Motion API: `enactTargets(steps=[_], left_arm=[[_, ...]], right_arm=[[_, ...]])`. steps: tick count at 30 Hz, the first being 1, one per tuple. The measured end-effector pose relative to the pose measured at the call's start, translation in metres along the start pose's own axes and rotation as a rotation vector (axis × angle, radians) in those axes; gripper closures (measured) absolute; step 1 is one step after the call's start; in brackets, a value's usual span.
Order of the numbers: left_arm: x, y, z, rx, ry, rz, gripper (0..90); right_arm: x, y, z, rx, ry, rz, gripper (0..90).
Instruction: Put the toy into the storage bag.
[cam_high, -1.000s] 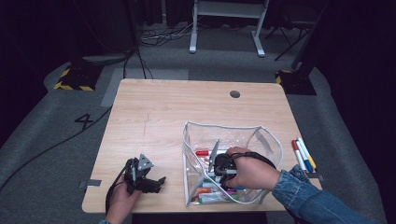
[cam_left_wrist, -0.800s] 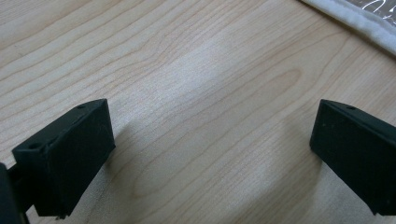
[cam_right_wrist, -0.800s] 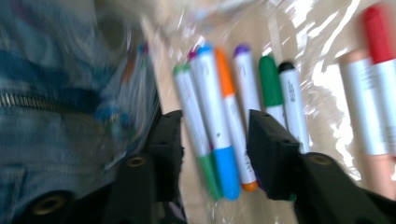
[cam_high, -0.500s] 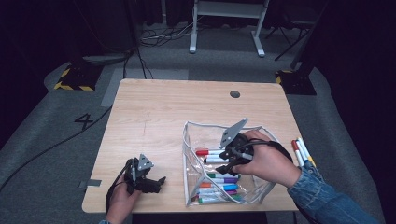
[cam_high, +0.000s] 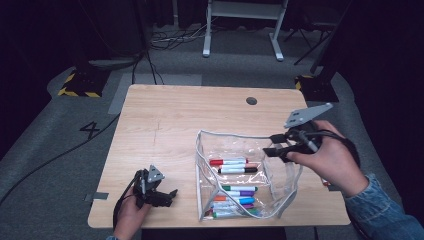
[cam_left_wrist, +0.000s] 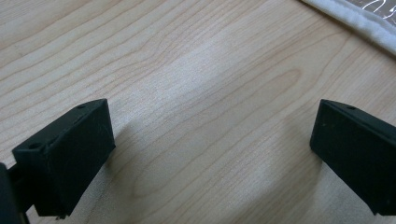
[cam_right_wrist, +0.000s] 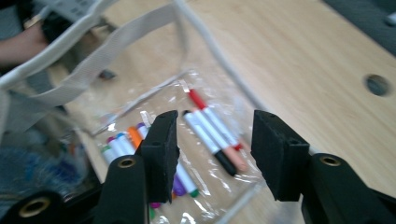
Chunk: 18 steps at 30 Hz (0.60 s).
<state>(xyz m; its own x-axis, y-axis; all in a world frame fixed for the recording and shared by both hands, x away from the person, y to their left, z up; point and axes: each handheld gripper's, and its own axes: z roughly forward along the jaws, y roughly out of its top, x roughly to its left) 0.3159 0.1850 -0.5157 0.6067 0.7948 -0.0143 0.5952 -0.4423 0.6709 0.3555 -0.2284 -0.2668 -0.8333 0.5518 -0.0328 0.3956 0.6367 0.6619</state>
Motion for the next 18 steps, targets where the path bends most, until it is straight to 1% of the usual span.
enactTargets(steps=[3,4,5,6,8,9,10,13,17,18], left_arm=[[0.000,0.000,0.000,0.000,0.000,0.000,0.0],[0.000,0.000,0.000,0.000,0.001,0.000,0.0],[0.000,0.000,0.000,-0.001,0.000,-0.001,0.0],[0.000,0.000,0.000,0.000,0.000,0.000,0.0],[0.000,0.000,0.000,0.000,0.000,0.000,0.0],[0.000,0.000,0.000,0.000,0.000,0.000,0.0],[0.000,0.000,0.000,0.000,-0.001,0.000,0.0],[0.000,0.000,0.000,0.000,0.000,0.005,0.0],[0.000,0.000,0.000,0.000,0.001,0.005,0.0],[0.000,0.000,0.000,0.000,0.001,0.005,0.0]], right_arm=[[-0.021,-0.015,-0.012,-0.021,-0.069,0.073,54.1],[-0.030,-0.022,-0.016,-0.021,-0.098,0.103,54.4],[-0.038,-0.028,-0.018,-0.016,-0.111,0.132,54.4],[-0.044,-0.033,-0.019,-0.014,-0.123,0.154,54.5],[-0.059,-0.046,-0.021,-0.007,-0.151,0.231,55.0],[-0.068,-0.055,-0.020,-0.004,-0.171,0.256,55.2],[-0.074,-0.061,-0.020,0.002,-0.188,0.280,55.5],[-0.088,-0.081,-0.016,0.009,-0.212,0.339,56.3],[-0.104,-0.108,-0.005,0.065,-0.257,0.385,56.7],[-0.107,-0.115,-0.002,0.076,-0.260,0.403,57.0]])
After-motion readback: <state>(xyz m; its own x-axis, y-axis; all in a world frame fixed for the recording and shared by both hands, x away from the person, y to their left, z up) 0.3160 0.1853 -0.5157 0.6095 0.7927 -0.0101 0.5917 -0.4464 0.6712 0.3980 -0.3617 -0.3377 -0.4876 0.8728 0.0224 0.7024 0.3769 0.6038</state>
